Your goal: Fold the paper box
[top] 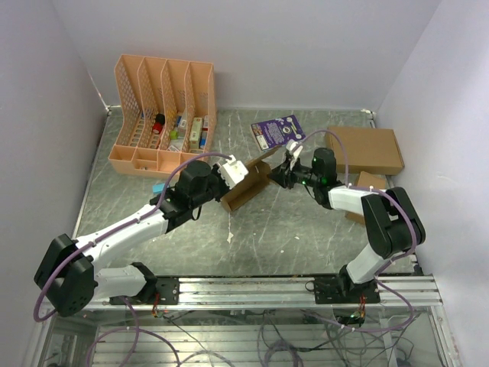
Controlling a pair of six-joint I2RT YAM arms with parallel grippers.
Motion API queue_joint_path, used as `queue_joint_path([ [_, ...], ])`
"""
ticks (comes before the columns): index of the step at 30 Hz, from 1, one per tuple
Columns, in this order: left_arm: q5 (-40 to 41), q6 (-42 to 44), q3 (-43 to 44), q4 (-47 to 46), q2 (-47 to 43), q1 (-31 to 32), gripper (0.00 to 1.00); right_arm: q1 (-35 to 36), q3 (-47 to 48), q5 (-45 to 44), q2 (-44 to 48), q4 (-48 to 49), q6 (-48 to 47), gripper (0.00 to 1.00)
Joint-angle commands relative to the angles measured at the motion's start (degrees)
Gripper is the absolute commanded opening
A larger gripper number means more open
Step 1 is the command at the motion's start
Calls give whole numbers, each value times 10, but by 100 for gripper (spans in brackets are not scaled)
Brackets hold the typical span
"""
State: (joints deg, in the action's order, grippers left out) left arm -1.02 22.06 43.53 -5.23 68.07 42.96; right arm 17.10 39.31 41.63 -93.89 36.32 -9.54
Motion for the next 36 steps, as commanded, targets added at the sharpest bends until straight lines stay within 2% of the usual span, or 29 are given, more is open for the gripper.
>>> queue_joint_path([
  [1,9,4,-1,-16,2,4,7,-13,33,75,-14,-64,-21,28],
  [6,10,7,2,-13,5,4,7,-24,57,121,-29,-96,-19,43],
  [11,11,8,4,-11,7,4,7,-27,90,173,-55,-136,-23,48],
  [17,12,10,5,-9,7,4,7,-44,110,247,-73,-159,-18,60],
  [20,12,10,6,-9,10,4,7,-50,131,264,-84,-194,-41,60],
  [24,12,11,9,-8,13,4,7,-53,168,282,-105,-248,-80,55],
  [27,12,13,10,-6,14,4,7,-53,213,302,-118,-350,-158,56],
  [31,13,16,13,-5,17,4,7,-50,320,295,-157,-633,-418,59],
  [34,13,18,15,-3,20,4,7,-50,406,273,-212,-806,-571,48],
  [36,15,19,16,-1,19,5,7,-50,434,261,-242,-851,-615,43],
])
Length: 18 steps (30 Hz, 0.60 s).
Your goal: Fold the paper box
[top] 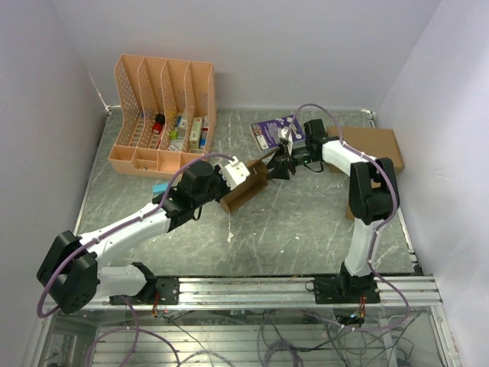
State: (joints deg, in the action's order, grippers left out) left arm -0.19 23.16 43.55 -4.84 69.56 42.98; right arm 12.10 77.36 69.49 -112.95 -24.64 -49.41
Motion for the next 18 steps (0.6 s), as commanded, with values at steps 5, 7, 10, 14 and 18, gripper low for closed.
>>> queue_joint_path([
  [5,14,11,14,-1,-2,4,7,2,48,-38,-49,-253,-267,35],
  [7,18,12,14,0,-5,4,7,2,45,-43,-39,-278,-300,37],
  [10,21,14,13,-1,-5,4,7,0,26,-46,-8,-293,-331,53],
  [14,22,14,12,-4,-5,4,7,-1,-4,-51,12,-256,-315,58],
  [18,18,15,14,-2,-3,4,7,-1,-16,-62,16,-176,-270,47],
])
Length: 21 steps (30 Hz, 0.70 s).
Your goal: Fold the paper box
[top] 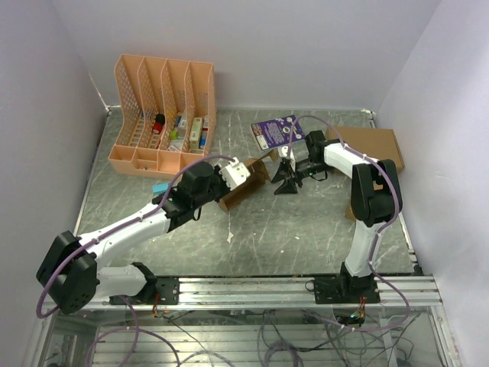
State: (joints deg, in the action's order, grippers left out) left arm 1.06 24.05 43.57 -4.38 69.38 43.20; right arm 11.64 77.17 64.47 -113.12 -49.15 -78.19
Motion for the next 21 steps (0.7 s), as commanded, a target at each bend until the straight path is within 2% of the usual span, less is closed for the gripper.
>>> queue_joint_path([
  [1,5,7,14,-5,-3,2,7,4,-27,-18,27,116,47,43],
  [4,4,10,15,-2,-4,2,7,4,-75,-35,62,251,111,36],
  [8,-2,1,11,-1,-12,1,7,-1,-99,-60,85,330,138,12],
  [12,-6,1,8,-5,-18,2,7,-4,-163,-99,116,452,186,2],
  [16,-11,1,10,-4,-15,1,7,-4,-222,-128,124,595,276,0],
  [21,-15,0,11,-4,-14,1,7,-4,-232,-133,117,627,297,0],
])
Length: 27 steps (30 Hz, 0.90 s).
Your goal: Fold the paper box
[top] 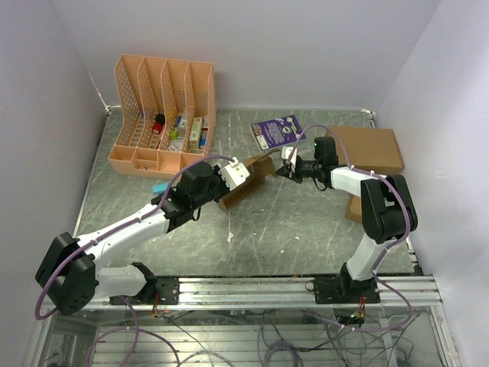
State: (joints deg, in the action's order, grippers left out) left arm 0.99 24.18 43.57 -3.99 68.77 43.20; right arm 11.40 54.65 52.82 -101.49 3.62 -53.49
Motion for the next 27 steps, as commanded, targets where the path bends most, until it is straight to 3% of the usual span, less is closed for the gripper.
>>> queue_joint_path([
  [1,-15,-2,11,-9,-8,1,7,-2,-14,-11,1,113,53,0],
  [7,-15,-1,13,-4,-10,1,7,-1,-13,34,9,84,13,8],
  [12,-13,-2,11,-4,-14,1,7,-9,45,70,17,-102,-142,25],
  [20,-13,4,20,6,-12,0,7,-11,115,43,-5,-320,-366,42],
  [25,-12,7,27,15,-8,-1,7,-9,157,8,-45,-409,-522,45],
  [27,-10,5,27,15,-9,-1,7,-10,180,5,-57,-427,-523,43],
])
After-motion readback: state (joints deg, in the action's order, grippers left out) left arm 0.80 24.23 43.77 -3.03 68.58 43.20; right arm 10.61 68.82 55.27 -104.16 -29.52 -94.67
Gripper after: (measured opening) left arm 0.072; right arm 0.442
